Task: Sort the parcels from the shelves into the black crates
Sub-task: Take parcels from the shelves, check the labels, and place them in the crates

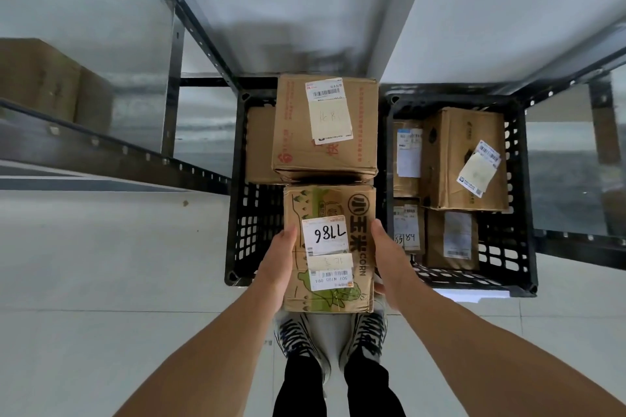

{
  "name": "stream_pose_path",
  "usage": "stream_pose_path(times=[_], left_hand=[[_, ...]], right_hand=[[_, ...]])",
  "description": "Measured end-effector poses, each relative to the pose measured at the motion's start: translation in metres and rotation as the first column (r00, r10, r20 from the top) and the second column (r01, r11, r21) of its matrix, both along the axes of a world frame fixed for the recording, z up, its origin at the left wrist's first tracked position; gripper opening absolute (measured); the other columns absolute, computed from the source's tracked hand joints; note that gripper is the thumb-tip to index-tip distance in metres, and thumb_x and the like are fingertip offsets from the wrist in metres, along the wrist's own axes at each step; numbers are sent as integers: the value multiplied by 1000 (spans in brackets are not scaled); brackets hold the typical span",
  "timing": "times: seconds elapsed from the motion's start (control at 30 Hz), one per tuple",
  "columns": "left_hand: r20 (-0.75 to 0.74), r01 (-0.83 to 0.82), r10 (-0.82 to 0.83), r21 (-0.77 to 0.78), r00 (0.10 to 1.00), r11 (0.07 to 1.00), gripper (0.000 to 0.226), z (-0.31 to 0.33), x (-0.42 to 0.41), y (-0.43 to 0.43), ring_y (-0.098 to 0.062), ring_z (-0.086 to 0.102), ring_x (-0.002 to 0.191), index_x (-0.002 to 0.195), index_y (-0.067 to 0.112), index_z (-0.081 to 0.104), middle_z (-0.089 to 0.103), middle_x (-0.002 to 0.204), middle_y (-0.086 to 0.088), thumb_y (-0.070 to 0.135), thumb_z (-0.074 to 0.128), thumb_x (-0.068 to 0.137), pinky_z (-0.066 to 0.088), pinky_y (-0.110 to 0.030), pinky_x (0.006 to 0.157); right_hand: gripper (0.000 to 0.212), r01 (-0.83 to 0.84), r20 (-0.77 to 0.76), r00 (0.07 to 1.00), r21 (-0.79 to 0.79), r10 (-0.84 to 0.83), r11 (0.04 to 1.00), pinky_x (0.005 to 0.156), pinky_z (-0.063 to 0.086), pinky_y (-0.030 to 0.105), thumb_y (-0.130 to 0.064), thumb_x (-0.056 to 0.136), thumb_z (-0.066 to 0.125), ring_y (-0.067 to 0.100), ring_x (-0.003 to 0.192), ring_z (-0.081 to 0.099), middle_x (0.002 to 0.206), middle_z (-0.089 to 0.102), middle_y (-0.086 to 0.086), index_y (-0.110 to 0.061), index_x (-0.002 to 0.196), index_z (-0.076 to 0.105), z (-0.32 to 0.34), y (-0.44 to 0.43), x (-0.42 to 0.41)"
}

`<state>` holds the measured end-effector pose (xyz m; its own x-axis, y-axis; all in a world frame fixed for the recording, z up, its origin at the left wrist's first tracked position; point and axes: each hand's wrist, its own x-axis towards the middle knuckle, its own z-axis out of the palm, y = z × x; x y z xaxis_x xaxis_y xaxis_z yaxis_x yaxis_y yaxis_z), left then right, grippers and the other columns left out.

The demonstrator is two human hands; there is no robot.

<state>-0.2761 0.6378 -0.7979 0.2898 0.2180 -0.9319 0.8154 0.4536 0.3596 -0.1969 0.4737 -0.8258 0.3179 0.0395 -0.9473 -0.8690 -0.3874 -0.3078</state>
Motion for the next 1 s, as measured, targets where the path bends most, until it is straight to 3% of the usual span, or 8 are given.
stream_pose_path(times=[0.1, 0.37, 0.53, 0.63, 0.77, 0.83, 0.93, 1.0], left_hand=[[10, 0, -1, 78, 1000, 997, 48, 2, -9, 11, -24, 66, 106, 120, 26, 62, 72, 113, -2, 57, 31, 100, 45, -48, 100], [-45, -115, 119, 90, 992, 989, 42, 14, -29, 41, -28, 68, 98, 105, 31, 66, 75, 99, -2, 52, 31, 103, 47, -48, 97], [-56, -85, 107, 302, 993, 949, 50, 6, -32, 73, -29, 72, 81, 96, 22, 67, 76, 88, -5, 51, 27, 104, 55, -48, 85], [-47, -120, 147, 366, 988, 923, 49, -3, -42, 93, -29, 73, 79, 100, 28, 67, 76, 90, -3, 54, 26, 102, 58, -47, 80], [-71, -130, 162, 327, 984, 936, 47, -14, -47, 110, -27, 70, 84, 111, 35, 63, 73, 97, 0, 58, 24, 102, 53, -34, 65], [-75, -120, 149, 298, 986, 947, 50, -18, -41, 117, -28, 70, 89, 115, 34, 64, 73, 102, -1, 60, 24, 101, 54, -37, 70], [-96, -108, 132, 222, 987, 969, 52, -24, -26, 124, -30, 67, 97, 110, 32, 66, 73, 104, -3, 63, 26, 100, 51, -49, 93], [-94, -112, 131, 187, 987, 976, 52, -26, -18, 125, -30, 67, 97, 107, 33, 66, 73, 102, -3, 65, 26, 99, 48, -50, 97]], right_hand=[[55, -25, -12, 1000, 50, 25, 998, 94, 46, 45, -67, 100, 35, 22, 105, 65, 108, 75, 0, -26, 111, 71, 5, 10, -6], [52, -64, -46, 997, 96, 68, 993, 110, 42, 51, -70, 98, 35, 20, 116, 63, 118, 73, -5, -35, 121, 68, 4, 49, -33], [50, -104, -58, 991, 200, 118, 974, 102, 42, 48, -61, 105, 29, 11, 102, 61, 102, 73, -11, -32, 112, 69, 7, 85, -38], [51, -150, -61, 984, 248, 170, 957, 106, 43, 49, -63, 103, 28, 15, 110, 63, 111, 73, -8, -33, 121, 66, 1, 114, -45], [59, -182, -50, 979, 234, 198, 955, 107, 42, 51, -74, 92, 31, 21, 121, 60, 121, 71, -7, -40, 126, 64, -13, 135, -48], [54, -165, -52, 982, 237, 182, 957, 101, 42, 45, -66, 101, 30, 19, 119, 60, 121, 71, -5, -35, 129, 63, -20, 138, -44], [52, -105, -55, 991, 228, 120, 968, 105, 41, 47, -65, 102, 30, 17, 114, 61, 118, 72, -5, -35, 123, 66, -26, 136, -37], [48, -77, -50, 995, 217, 90, 973, 95, 44, 41, -61, 104, 29, 11, 104, 62, 109, 73, -9, -35, 115, 68, -29, 133, -34]])
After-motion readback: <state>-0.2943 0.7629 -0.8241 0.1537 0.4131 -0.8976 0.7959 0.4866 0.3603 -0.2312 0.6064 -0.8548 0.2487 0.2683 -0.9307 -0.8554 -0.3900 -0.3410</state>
